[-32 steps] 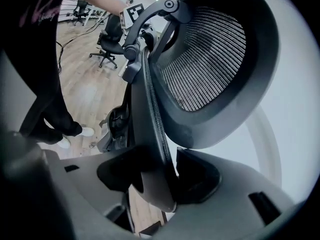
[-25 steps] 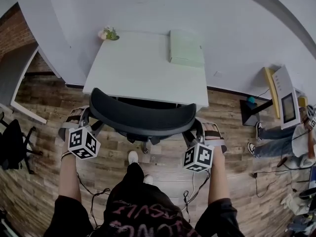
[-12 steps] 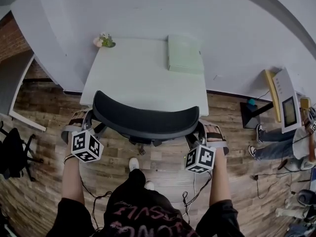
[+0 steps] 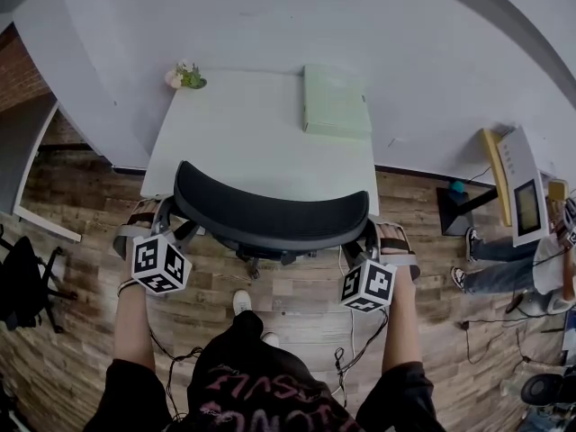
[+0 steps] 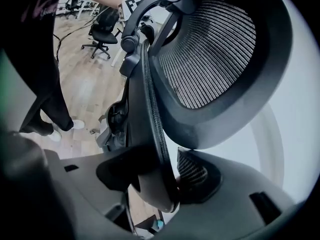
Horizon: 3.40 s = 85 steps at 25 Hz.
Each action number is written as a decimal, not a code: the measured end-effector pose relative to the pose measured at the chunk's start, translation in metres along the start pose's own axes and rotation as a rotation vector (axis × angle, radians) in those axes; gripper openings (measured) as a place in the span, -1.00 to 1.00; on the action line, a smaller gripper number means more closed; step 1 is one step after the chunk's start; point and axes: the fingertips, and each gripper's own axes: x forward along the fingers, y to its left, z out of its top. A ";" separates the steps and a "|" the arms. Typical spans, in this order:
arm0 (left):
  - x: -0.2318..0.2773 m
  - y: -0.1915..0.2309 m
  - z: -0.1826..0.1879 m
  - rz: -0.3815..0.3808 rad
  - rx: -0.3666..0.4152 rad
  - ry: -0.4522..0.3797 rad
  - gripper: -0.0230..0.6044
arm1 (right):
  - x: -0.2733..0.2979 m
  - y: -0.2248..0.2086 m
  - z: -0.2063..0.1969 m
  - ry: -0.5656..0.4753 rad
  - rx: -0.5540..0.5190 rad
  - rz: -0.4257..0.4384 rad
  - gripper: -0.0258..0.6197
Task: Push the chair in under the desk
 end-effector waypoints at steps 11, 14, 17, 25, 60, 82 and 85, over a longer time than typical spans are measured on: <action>0.009 0.002 0.009 -0.003 0.001 -0.007 -0.16 | 0.006 -0.006 -0.011 0.020 0.002 -0.010 -0.16; 0.009 0.002 0.009 0.003 -0.005 -0.009 -0.16 | 0.005 -0.006 -0.010 0.007 0.005 -0.025 -0.16; 0.008 0.001 0.009 0.018 -0.018 -0.016 -0.14 | 0.004 -0.006 -0.010 0.000 0.008 -0.057 -0.16; -0.003 -0.002 0.013 0.085 -0.078 -0.023 -0.11 | -0.012 -0.004 -0.012 -0.012 0.060 -0.163 -0.17; -0.168 -0.044 0.029 0.430 -0.648 -0.367 -0.69 | -0.169 0.032 0.016 -0.234 0.640 -0.438 -0.78; -0.217 -0.042 0.027 0.511 -0.802 -0.481 -0.88 | -0.214 0.025 0.021 -0.373 0.922 -0.441 -0.84; -0.221 -0.039 0.023 0.517 -0.818 -0.487 -0.88 | -0.215 0.022 0.019 -0.385 0.933 -0.437 -0.84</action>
